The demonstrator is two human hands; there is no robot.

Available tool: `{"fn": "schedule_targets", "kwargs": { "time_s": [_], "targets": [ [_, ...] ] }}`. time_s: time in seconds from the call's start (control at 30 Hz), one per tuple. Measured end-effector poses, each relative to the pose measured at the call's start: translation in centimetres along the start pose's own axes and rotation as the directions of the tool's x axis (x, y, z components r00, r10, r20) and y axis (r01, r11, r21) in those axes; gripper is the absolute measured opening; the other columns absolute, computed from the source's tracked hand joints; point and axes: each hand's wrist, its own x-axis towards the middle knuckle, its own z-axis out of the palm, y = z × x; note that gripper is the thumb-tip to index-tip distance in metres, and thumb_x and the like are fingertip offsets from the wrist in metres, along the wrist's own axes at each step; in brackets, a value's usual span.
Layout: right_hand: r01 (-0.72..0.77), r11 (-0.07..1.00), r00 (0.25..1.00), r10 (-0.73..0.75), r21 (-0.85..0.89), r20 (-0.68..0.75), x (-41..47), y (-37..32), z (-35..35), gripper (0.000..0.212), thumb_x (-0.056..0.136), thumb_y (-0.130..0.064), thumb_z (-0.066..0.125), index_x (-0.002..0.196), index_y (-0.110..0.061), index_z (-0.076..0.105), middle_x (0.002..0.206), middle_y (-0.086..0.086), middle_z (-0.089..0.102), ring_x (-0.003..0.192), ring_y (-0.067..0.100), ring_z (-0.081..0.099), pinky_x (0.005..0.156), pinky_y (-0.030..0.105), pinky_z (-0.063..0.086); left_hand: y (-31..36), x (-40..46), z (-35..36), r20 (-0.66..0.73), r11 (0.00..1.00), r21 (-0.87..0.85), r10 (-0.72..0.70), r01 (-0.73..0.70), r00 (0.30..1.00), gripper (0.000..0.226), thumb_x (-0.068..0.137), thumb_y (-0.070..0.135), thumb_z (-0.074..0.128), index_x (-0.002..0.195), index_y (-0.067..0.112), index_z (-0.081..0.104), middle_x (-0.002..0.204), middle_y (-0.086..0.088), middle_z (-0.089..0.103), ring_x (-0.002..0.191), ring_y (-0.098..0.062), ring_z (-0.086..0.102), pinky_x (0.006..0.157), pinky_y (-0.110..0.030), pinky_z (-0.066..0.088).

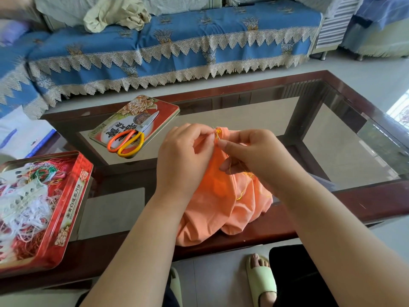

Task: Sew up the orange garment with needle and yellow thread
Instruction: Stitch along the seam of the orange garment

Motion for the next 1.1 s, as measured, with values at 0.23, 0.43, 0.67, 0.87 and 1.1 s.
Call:
{"fn": "schedule_targets", "kwargs": {
  "time_s": [0.23, 0.43, 0.67, 0.87, 1.1],
  "targets": [
    [0.004, 0.993, 1.000, -0.004, -0.116, -0.003, 0.21, 0.14, -0.14, 0.011, 0.091, -0.024, 0.065, 0.094, -0.014, 0.067, 0.071, 0.008, 0.073, 0.063, 0.021, 0.071, 0.069, 0.035, 0.061, 0.32, 0.02, -0.15, 0.055, 0.969, -0.181, -0.163, 0.170, 0.985, 0.010, 0.092, 0.018, 0.065, 0.100, 0.015, 0.070, 0.095, 0.006, 0.069, 0.090, -0.003, 0.064, 0.079, -0.014, 0.052],
    [0.036, 0.977, 0.999, -0.036, -0.208, 0.005, 0.35, 0.25, -0.27, 0.010, 0.092, -0.025, 0.064, 0.093, -0.016, 0.067, 0.070, 0.004, 0.073, 0.064, 0.021, 0.071, 0.071, 0.032, 0.060, 0.27, 0.25, -0.19, 0.120, 0.918, -0.264, -0.273, 0.296, 0.954, 0.007, 0.091, 0.018, 0.066, 0.097, 0.022, 0.067, 0.090, 0.019, 0.064, 0.086, 0.006, 0.062, 0.074, -0.005, 0.047],
    [0.060, 0.977, 0.998, -0.065, -0.205, -0.020, 0.29, 0.12, -0.17, 0.011, 0.091, -0.023, 0.065, 0.085, -0.014, 0.066, 0.064, 0.006, 0.068, 0.057, 0.021, 0.069, 0.059, 0.028, 0.059, 0.61, 0.10, -0.22, 0.103, 0.927, -0.251, -0.260, 0.278, 0.960, 0.005, 0.091, 0.020, 0.066, 0.096, 0.022, 0.067, 0.089, 0.017, 0.065, 0.088, 0.001, 0.064, 0.076, -0.009, 0.051],
    [0.057, 0.977, 0.995, -0.074, -0.207, -0.073, 0.32, 0.35, -0.24, 0.020, 0.092, -0.024, 0.062, 0.082, -0.008, 0.069, 0.059, 0.004, 0.061, 0.043, 0.005, 0.055, 0.046, 0.018, 0.049, 0.66, -0.14, 0.00, 0.095, 0.998, -0.049, 0.036, -0.032, 0.995, 0.011, 0.092, 0.018, 0.062, 0.099, 0.014, 0.069, 0.091, 0.006, 0.065, 0.087, -0.018, 0.061, 0.072, -0.035, 0.053],
    [0.015, 0.980, 1.000, -0.012, -0.199, 0.015, 0.13, 0.05, -0.94, 0.029, 0.092, -0.039, 0.058, 0.082, -0.018, 0.074, 0.074, 0.002, 0.070, 0.065, 0.011, 0.065, 0.062, 0.022, 0.058, 0.18, 0.02, 0.12, 0.112, 0.985, -0.164, -0.037, 0.056, 0.993, 0.007, 0.093, 0.017, 0.062, 0.098, 0.014, 0.066, 0.097, 0.003, 0.063, 0.092, -0.012, 0.062, 0.076, -0.037, 0.055]
  ]
}}
